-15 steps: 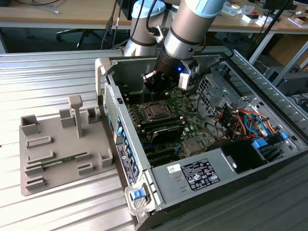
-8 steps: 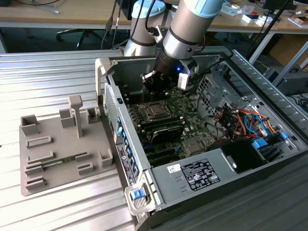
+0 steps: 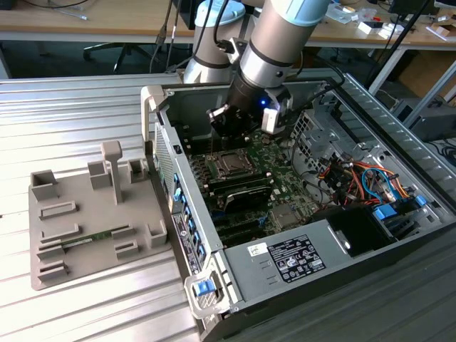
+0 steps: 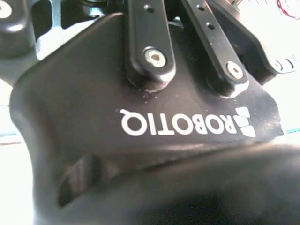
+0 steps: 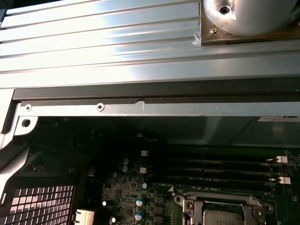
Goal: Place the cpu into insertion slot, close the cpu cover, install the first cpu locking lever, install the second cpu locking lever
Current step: 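Install the first cpu locking lever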
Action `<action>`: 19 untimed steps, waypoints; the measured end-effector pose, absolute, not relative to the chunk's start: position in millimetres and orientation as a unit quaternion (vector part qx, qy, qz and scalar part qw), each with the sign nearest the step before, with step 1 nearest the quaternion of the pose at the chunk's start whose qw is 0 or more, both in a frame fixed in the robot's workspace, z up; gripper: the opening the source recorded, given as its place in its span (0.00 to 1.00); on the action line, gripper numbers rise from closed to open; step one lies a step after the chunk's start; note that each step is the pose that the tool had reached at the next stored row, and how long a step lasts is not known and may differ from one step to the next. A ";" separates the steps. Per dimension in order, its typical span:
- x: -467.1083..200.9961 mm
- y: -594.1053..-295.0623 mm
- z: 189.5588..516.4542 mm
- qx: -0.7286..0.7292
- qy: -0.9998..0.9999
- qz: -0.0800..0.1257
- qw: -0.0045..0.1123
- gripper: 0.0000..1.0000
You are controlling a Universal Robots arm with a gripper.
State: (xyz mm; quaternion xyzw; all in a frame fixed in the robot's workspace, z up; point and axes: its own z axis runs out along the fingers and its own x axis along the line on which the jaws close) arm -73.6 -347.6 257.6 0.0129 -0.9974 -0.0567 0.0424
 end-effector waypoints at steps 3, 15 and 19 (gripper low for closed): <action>-74.2 -347.6 257.7 0.013 -0.997 -0.057 0.042 0.11; -76.4 -347.7 258.9 0.013 -0.997 -0.057 0.042 0.11; -76.7 -347.6 263.5 0.013 -0.997 -0.058 0.042 0.11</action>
